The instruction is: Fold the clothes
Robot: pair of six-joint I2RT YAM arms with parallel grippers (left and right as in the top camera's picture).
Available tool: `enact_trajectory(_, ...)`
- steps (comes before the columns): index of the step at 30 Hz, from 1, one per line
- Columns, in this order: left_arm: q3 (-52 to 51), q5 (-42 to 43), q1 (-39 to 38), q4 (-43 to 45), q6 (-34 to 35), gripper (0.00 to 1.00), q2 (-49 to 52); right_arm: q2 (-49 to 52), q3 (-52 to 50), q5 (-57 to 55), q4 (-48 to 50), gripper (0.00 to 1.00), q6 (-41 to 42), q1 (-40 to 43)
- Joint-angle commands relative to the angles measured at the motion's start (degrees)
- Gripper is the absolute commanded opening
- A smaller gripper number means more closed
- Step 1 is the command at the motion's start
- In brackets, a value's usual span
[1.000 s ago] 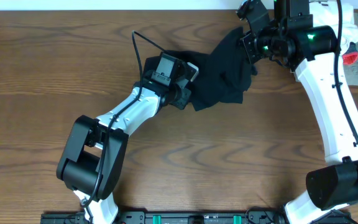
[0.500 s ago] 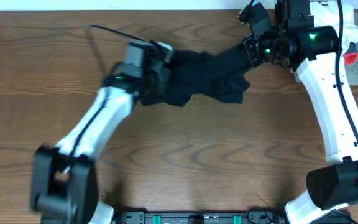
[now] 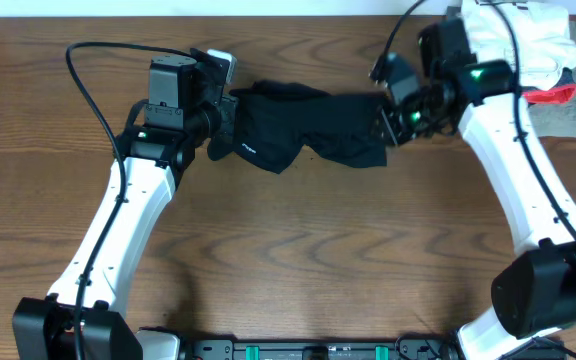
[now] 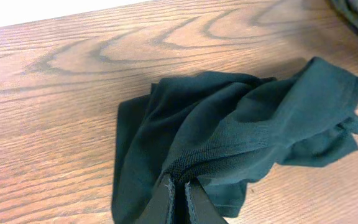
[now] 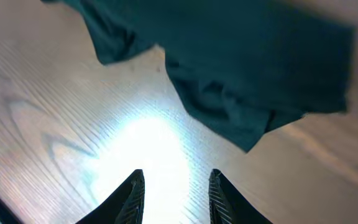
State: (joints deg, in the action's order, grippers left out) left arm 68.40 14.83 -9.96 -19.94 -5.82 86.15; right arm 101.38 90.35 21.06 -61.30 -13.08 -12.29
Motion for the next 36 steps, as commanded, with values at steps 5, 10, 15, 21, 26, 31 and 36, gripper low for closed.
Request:
enact_trajectory(5, 1.53, -2.40, 0.28, 0.04, -0.09, 0.06, -0.04, -0.07, -11.02, -0.17, 10.73, 0.33, 0.83, -0.39)
enact_trajectory(10, 1.53, -2.43, 0.28, -0.09, -0.09, 0.06, -0.04, 0.00, -17.14, -2.58, 22.73, 0.36, 2.01, -0.44)
enact_trajectory(15, 1.53, -2.40, 0.28, -0.17, -0.09, 0.06, -0.04, 0.00, -22.16, -4.83, 33.33, 0.37, 2.64, -0.44)
enact_trajectory(21, 1.53, -2.40, 0.28, -0.39, -0.09, 0.06, -0.04, 0.92, -24.50, -6.91, 40.44, 0.39, 3.89, -0.42)
enact_trajectory(26, 1.53, -2.43, 0.28, -0.68, -0.09, 0.06, -0.04, 4.59, -24.50, -4.39, 42.91, 0.39, 4.50, -0.55)
enact_trajectory(31, 1.53, -2.43, 0.28, -0.83, -0.09, 0.06, -0.04, 6.25, -24.50, -1.51, 42.88, 0.41, 4.87, -0.52)
enact_trajectory(36, 1.53, -2.45, 0.28, -0.83, -0.09, 0.06, -0.04, 6.34, -24.50, -1.60, 42.69, 0.36, 4.94, -0.39)
